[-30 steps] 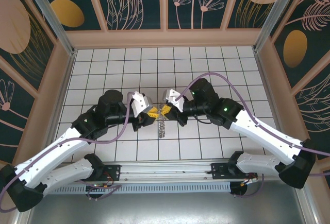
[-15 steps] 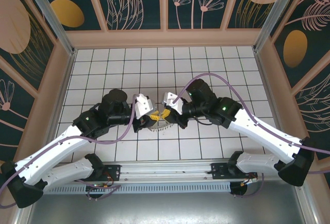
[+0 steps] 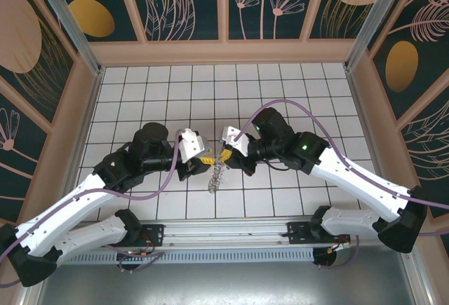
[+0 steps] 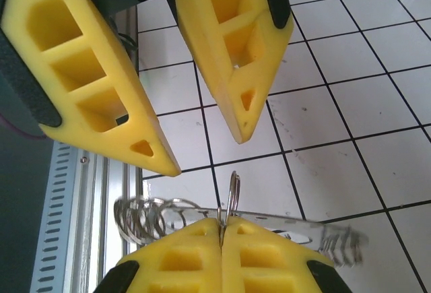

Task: Put the keys on the keyring

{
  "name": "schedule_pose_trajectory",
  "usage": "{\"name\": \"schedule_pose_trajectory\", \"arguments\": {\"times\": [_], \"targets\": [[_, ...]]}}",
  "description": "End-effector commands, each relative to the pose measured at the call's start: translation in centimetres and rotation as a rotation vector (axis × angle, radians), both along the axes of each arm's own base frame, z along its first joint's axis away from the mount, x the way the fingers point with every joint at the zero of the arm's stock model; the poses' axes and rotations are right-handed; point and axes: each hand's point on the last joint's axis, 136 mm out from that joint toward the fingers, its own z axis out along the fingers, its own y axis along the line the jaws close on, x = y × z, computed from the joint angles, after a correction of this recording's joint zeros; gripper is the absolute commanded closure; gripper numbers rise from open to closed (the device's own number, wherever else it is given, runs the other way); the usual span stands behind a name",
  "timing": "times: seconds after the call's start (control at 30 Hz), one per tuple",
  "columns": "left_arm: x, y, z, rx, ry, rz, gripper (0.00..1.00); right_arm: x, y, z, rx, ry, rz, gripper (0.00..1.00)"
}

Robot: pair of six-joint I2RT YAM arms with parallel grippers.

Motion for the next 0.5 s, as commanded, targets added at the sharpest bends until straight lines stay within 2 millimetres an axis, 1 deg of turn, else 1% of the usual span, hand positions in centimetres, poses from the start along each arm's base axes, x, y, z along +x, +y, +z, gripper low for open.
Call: {"name": "schedule_pose_trajectory", "arguments": {"times": [0.0,0.27,0.4,0.47], "targets": [[-0.3,-0.7,1.0,-0.021,-0.023,-0.044,0.7,-0.4,0.5,2.6,0.063,-0.037,0.034,1.0],[0.1,-1.6,0.6,-0.02,-0.021,-0.064,0.7,-0.5,0.5,2.3,0.056,-0.032,0.039,1.0],[0.4,-2.0,0.2,-0.01,-0.017,-0.068,0.82,-0.6,0.4,2.2,0.058,-0.033,0.039,1.0],[0.4,-2.1,0.1,-0.008,-0.015,-0.071,0.87,-0.6,0.4,2.1,0.056,-0.031,0.036,1.0]]}}
